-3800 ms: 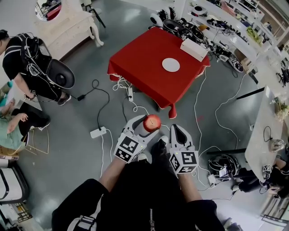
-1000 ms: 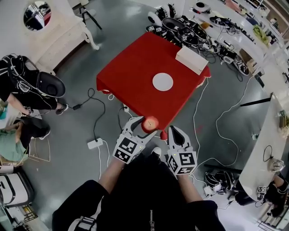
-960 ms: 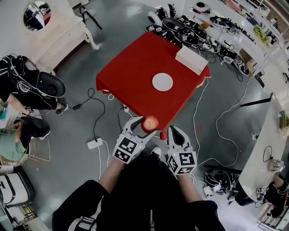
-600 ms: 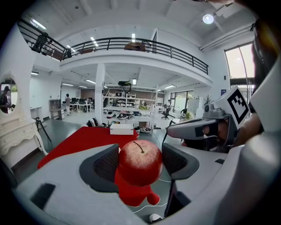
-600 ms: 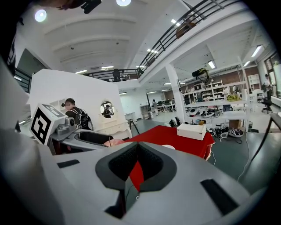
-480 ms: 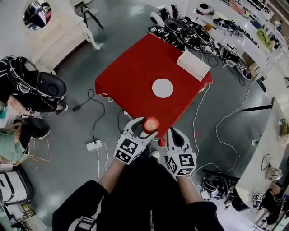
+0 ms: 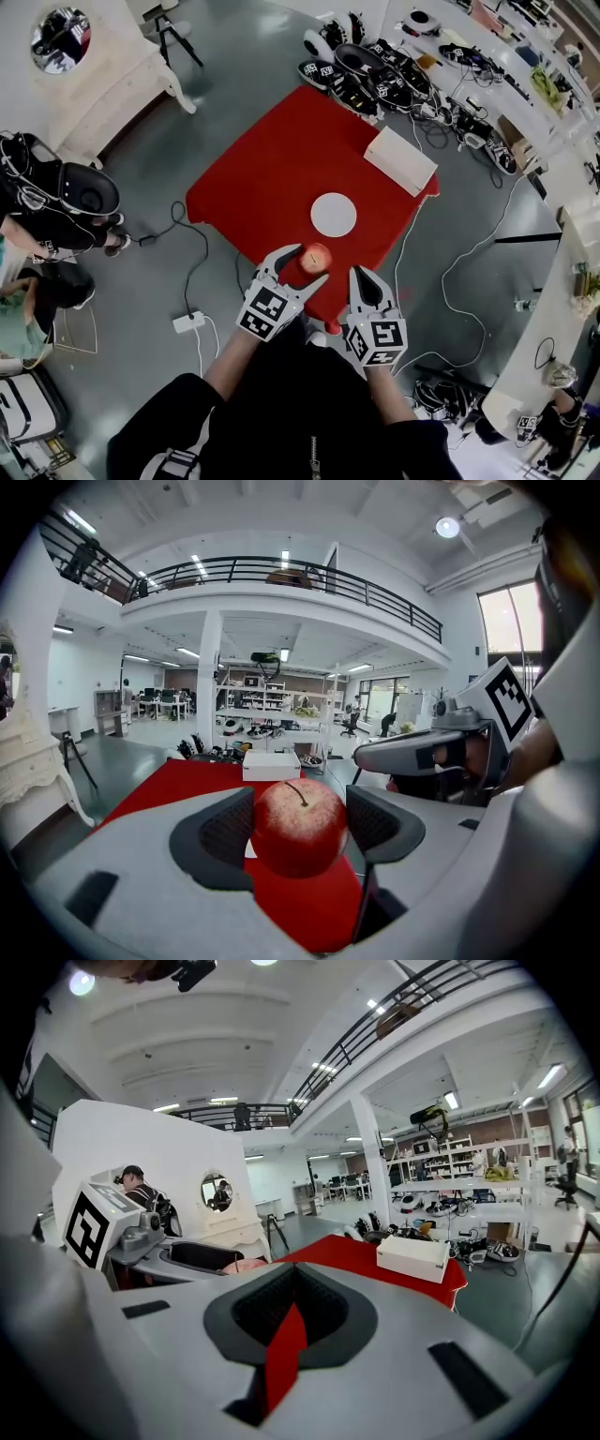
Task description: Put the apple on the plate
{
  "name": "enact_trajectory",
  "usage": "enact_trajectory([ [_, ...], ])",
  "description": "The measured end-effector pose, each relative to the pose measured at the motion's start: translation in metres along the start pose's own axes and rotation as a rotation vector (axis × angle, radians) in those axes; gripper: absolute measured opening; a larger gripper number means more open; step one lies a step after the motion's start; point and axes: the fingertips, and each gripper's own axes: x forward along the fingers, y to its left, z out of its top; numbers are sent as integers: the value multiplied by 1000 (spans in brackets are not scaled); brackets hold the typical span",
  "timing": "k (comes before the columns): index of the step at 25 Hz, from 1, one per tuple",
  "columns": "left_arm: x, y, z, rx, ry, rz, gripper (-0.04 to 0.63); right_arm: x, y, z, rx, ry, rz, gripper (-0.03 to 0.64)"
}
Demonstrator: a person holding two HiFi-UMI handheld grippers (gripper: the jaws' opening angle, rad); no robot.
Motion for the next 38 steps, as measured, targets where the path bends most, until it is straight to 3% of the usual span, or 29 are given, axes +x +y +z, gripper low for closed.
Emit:
enact_trajectory([
  [10,38,52,22,39,15,-70,311,56,-14,29,-14,-15,-62,12],
  [38,86,56,30,-1,36,-48,311,76,-62,37,12,13,-26,12],
])
